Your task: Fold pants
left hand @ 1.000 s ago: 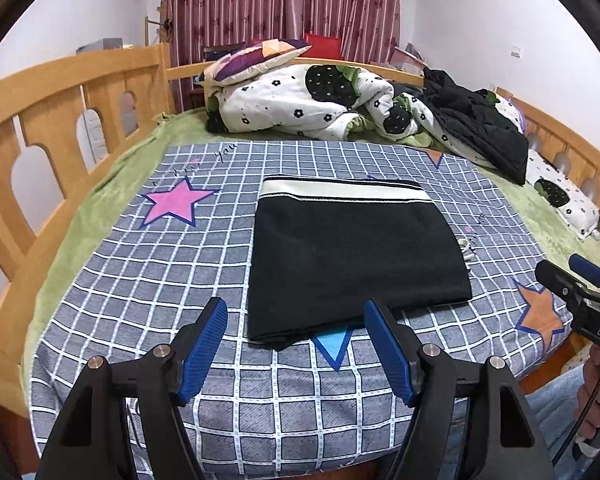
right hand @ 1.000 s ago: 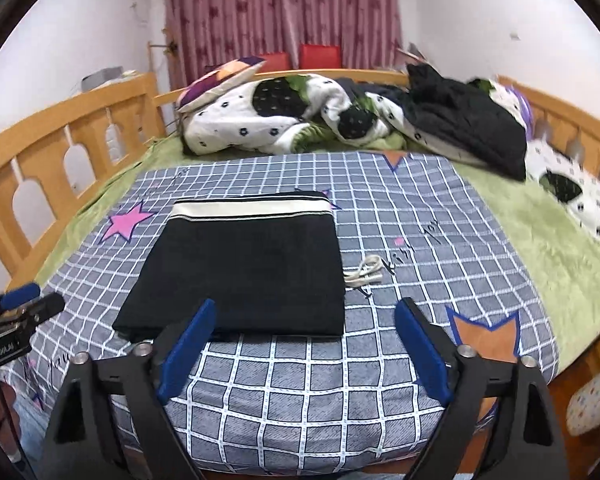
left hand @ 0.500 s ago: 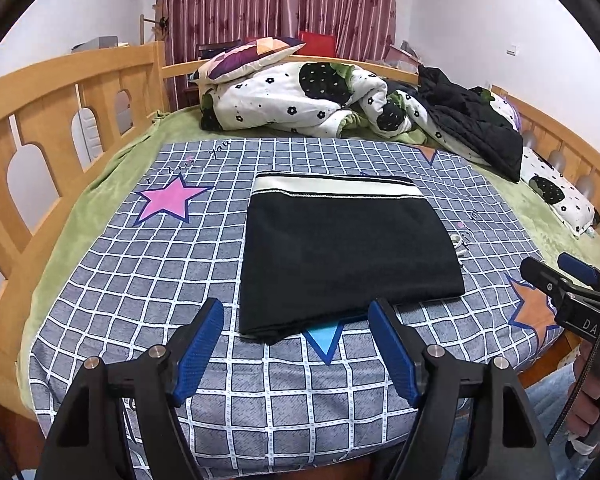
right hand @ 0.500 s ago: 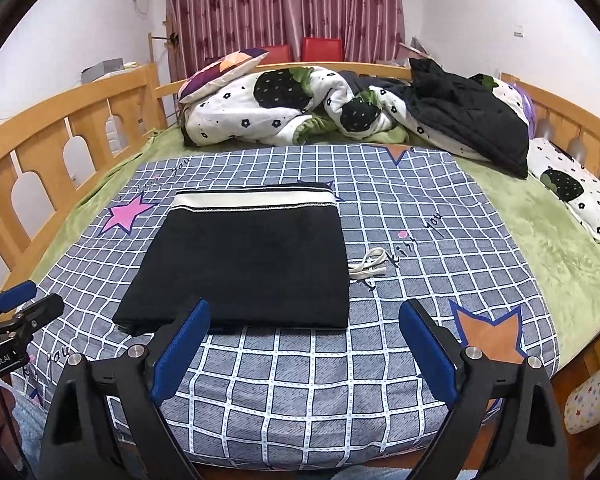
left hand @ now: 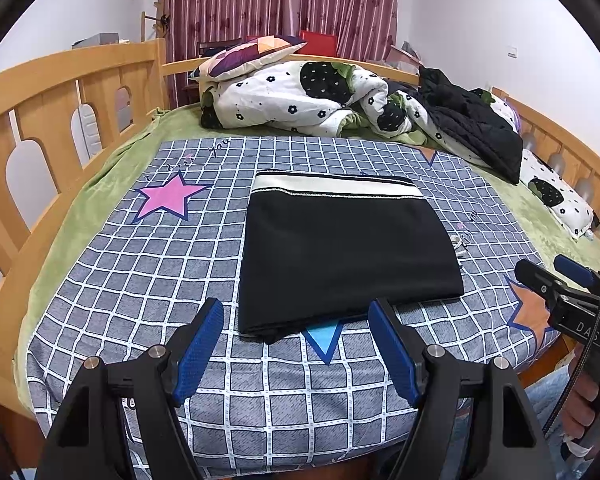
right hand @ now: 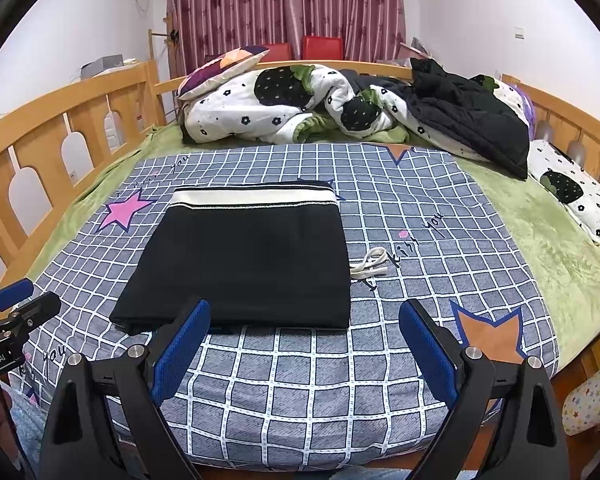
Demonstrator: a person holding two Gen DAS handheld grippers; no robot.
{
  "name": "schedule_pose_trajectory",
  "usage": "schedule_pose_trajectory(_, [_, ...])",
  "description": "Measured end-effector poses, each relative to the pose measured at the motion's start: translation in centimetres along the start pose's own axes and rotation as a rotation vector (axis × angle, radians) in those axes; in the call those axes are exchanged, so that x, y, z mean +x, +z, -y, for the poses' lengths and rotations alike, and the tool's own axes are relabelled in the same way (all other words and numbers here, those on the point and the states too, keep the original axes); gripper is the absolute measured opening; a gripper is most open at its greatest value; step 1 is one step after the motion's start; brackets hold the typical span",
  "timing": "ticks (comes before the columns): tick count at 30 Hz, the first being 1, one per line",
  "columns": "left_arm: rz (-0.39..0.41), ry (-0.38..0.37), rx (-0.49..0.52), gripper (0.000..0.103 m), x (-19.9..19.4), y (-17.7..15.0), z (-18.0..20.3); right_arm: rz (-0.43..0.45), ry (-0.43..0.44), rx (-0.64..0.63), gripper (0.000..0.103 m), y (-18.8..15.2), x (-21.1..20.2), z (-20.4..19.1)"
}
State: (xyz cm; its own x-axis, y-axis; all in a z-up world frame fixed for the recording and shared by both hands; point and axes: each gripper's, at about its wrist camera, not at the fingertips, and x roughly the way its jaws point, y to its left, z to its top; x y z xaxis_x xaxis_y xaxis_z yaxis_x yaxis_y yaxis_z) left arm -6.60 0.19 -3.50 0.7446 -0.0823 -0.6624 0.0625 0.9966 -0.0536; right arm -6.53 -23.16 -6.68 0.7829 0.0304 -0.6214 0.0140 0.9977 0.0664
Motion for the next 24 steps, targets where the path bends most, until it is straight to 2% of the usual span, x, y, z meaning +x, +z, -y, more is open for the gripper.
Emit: schedule_pose_trajectory(24, [-0.002,0.0,-0.008,0.073,-0.06,-0.01,0.0,0.001,-0.006,0.001,0.094,0.05,0.1,-0.04])
